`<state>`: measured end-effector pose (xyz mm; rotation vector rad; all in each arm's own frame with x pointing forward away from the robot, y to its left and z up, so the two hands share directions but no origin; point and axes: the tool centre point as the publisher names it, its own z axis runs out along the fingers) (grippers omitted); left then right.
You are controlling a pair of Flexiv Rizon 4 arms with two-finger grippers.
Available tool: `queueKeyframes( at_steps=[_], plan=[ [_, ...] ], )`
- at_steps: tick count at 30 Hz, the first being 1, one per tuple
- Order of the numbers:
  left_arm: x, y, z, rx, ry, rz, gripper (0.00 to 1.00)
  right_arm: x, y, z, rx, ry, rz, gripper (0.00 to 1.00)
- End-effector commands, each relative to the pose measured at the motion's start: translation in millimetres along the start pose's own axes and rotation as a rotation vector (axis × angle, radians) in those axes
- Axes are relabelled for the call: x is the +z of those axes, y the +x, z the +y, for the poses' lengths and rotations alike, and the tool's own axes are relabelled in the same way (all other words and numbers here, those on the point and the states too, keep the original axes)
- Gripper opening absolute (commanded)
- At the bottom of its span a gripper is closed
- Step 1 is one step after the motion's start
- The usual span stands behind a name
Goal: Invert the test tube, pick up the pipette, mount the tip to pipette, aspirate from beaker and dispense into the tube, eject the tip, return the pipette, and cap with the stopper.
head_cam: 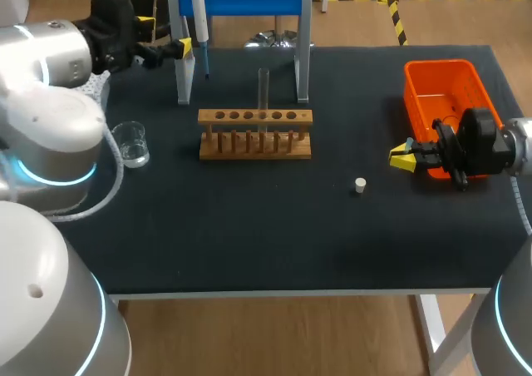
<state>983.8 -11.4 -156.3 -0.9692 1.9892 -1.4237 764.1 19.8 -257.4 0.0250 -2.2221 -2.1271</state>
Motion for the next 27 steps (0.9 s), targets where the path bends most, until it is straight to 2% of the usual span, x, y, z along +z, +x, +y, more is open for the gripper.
queueKeyframes(
  at_steps=[1,5,15,20,27],
  plan=[
    [27.6,-4.0,-5.8,-0.032,-0.034,-0.174,1.00,-0.3,0.4,0.2,0.000,0.001,0.000,0.00],
    [37.5,-12.5,-8.7,-0.040,-0.042,-0.267,1.00,-0.3,0.4,0.2,0.000,0.001,0.000,0.00],
    [59.6,-22.3,-13.5,-0.091,-0.011,-0.423,1.00,-0.3,0.4,0.2,0.000,0.001,0.000,0.00],
    [70.8,-24.4,-14.9,-0.123,0.040,-0.465,1.00,-0.3,0.4,0.2,0.000,0.001,0.000,0.00],
    [87.7,-24.2,-17.4,-0.121,0.073,-0.493,1.00,-0.3,0.4,0.2,0.000,0.001,0.000,0.00]
  ],
)
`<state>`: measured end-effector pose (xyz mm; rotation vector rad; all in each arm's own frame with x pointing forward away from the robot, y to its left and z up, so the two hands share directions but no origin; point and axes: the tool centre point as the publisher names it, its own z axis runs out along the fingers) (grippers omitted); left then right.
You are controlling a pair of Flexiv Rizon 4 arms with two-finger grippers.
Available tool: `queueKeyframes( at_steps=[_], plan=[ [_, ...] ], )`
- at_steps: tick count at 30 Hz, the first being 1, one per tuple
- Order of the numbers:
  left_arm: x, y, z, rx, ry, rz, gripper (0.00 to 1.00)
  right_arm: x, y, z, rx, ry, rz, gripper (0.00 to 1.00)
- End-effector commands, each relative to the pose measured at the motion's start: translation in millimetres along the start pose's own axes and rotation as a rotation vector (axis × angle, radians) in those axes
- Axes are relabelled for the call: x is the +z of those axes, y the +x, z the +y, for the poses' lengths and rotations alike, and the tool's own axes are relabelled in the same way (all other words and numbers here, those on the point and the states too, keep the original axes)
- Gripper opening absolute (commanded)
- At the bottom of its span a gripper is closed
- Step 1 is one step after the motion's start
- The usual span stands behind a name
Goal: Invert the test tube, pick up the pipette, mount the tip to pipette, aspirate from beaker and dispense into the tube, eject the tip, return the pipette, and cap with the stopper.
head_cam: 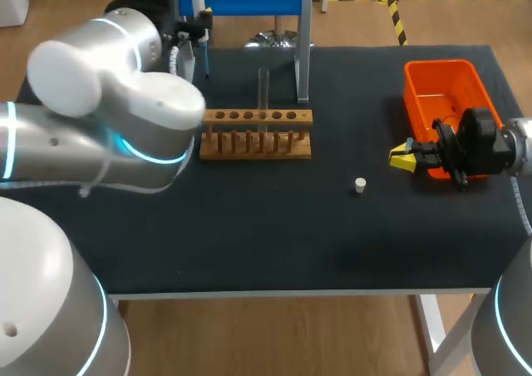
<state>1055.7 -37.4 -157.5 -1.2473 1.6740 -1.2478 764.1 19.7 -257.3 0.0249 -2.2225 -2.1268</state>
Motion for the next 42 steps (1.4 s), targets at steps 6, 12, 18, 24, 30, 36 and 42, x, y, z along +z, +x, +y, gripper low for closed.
queueKeyframes(
  at_steps=[6,12,18,24,30,36,42],
  plan=[
    [30.2,9.2,6.3,-0.022,0.068,-0.172,1.00,-0.2,0.4,0.1,0.000,0.001,0.000,0.00],
    [42.3,12.7,7.5,-0.032,0.089,-0.187,1.00,-0.2,0.4,0.1,0.000,0.001,0.000,0.00],
    [53.5,13.4,10.6,-0.035,0.085,-0.198,1.00,-0.2,0.4,0.1,0.000,0.001,0.000,0.00],
    [61.1,10.6,10.6,-0.036,0.088,-0.205,0.85,-0.2,0.4,0.1,0.000,0.001,0.000,0.00],
    [66.4,6.2,10.6,-0.032,0.093,-0.206,0.58,-0.2,0.4,0.1,0.000,0.001,0.000,0.00],
    [73.7,2.5,12.6,-0.016,0.101,-0.191,0.55,-0.2,0.4,0.1,0.000,0.001,0.000,0.00],
    [80.8,-2.1,14.8,-0.009,0.100,-0.181,0.49,-0.2,0.4,0.1,0.000,0.001,0.000,0.00]
  ],
)
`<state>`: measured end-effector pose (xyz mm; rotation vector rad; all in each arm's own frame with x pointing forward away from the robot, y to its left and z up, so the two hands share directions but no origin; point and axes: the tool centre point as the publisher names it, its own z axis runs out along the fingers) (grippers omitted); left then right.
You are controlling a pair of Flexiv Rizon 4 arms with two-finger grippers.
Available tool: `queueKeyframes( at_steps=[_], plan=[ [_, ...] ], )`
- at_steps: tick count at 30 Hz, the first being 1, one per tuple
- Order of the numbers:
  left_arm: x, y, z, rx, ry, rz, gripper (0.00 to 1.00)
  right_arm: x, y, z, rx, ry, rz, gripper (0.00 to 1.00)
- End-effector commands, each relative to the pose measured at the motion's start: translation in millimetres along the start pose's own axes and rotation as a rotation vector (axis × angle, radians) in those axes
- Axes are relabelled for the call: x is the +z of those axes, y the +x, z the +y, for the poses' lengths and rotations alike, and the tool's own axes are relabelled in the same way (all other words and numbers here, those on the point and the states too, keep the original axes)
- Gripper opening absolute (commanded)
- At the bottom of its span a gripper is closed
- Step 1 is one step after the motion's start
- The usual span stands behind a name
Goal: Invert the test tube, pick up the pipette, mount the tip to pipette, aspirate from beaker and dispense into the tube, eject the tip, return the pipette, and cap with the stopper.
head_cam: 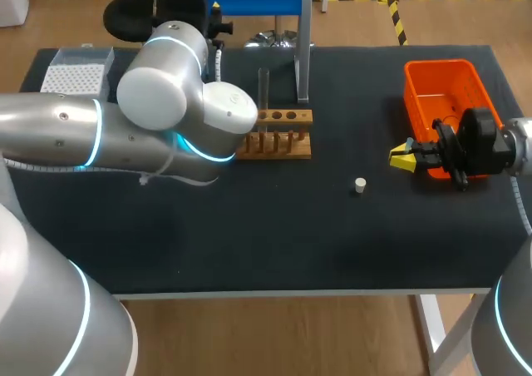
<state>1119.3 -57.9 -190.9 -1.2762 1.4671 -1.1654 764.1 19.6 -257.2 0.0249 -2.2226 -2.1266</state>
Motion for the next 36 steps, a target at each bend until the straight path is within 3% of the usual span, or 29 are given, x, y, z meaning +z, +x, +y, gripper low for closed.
queueKeyframes(
  at_steps=[1,36],
  plan=[
    [8.5,-1.8,3.7,0.001,0.009,0.001,0.49,-0.2,0.4,0.1,0.000,0.001,0.000,0.00],
    [40.7,-14.5,10.4,-0.018,0.062,-0.002,0.44,-0.2,0.4,0.1,0.000,0.001,0.000,0.00]
  ],
)
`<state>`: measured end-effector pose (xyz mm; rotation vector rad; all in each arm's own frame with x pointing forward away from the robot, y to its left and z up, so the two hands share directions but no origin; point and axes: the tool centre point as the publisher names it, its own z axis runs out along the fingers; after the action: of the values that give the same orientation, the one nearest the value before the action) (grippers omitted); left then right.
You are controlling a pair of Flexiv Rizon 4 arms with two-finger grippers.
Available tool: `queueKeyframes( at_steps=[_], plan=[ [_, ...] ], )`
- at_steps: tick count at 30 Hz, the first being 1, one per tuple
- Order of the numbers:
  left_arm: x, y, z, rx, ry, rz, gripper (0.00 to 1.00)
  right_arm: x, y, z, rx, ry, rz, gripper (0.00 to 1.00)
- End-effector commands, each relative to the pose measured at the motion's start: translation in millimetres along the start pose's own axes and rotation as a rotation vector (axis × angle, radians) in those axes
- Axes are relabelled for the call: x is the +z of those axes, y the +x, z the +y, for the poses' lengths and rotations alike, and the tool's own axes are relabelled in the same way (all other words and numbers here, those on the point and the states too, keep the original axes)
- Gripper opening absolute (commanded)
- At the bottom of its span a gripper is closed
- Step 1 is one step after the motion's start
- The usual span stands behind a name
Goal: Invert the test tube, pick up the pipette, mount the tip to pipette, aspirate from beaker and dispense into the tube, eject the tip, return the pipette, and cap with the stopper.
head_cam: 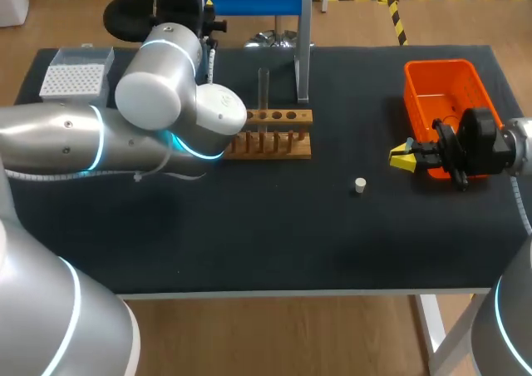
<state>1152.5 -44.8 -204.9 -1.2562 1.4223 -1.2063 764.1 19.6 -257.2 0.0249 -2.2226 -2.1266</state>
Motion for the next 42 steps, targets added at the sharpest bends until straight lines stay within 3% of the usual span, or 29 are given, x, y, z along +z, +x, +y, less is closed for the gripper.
queueKeyframes(
  at_steps=[1,42],
  plan=[
    [7.9,2.3,2.9,0.000,0.012,-0.002,0.44,-0.1,0.4,0.1,0.000,0.001,0.000,0.00],
    [21.4,0.2,-3.0,0.013,-0.017,-0.014,0.42,-0.1,0.4,0.1,0.000,0.001,0.000,0.00]
  ],
)
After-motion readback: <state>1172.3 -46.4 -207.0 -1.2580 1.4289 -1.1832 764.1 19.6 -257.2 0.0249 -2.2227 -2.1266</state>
